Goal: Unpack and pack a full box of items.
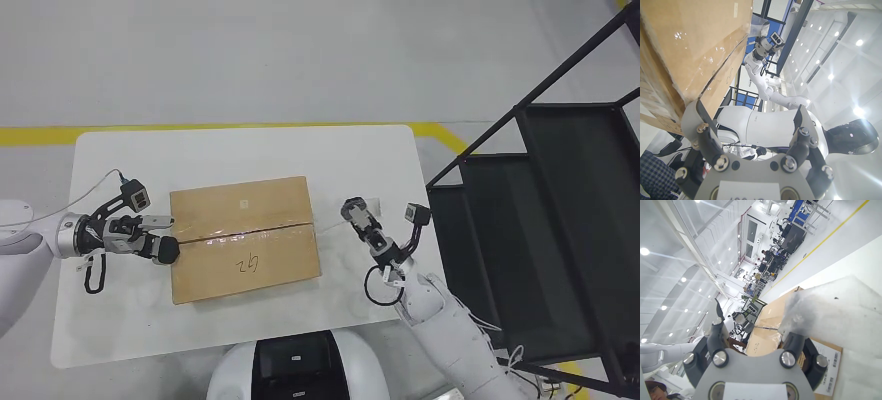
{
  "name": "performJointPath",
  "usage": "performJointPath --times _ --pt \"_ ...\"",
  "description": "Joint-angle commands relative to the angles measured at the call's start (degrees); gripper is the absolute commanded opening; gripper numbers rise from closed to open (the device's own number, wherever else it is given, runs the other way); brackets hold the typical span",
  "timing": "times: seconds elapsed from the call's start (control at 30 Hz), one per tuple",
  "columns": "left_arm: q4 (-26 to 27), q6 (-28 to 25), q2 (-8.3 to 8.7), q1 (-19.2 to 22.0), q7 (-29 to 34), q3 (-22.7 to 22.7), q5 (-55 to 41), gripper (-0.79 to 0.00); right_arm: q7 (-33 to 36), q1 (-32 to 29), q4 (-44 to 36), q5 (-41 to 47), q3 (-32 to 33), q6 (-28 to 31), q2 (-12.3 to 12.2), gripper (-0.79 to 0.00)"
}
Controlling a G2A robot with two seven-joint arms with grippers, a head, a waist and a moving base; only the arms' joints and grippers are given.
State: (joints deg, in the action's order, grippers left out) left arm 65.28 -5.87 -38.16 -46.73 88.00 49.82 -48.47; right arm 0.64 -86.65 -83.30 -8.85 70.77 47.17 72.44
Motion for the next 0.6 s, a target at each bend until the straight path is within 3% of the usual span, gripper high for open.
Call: performJointPath --times 0.0,0.37,0.4,0.47,0.5,0.57 --pt "0.0 0.0 0.00 0.0 0.0 0.0 0.0 0.000 0.7 -1.7 -1.8 -0.2 1.1 -1.1 -0.3 0.000" --pt "0.0 0.0 0.00 0.0 0.0 0.0 0.0 0.000 6.5 -6.7 -5.5 3.9 5.0 -4.4 -1.4 0.000" --pt "0.0 0.0 0.00 0.0 0.0 0.0 0.0 0.000 6.7 -7.0 -5.7 4.1 5.2 -4.5 -1.4 -0.105" --pt "0.0 0.0 0.00 0.0 0.0 0.0 0.0 0.000 6.9 -7.4 -6.1 4.5 5.5 -4.6 -1.5 -0.222" --pt "0.0 0.0 0.00 0.0 0.0 0.0 0.0 0.000 7.0 -7.5 -6.2 4.6 5.7 -4.7 -1.6 -0.348" --pt "0.0 0.0 0.00 0.0 0.0 0.0 0.0 0.000 7.2 -7.8 -6.5 4.8 6.0 -4.8 -1.6 -0.431"
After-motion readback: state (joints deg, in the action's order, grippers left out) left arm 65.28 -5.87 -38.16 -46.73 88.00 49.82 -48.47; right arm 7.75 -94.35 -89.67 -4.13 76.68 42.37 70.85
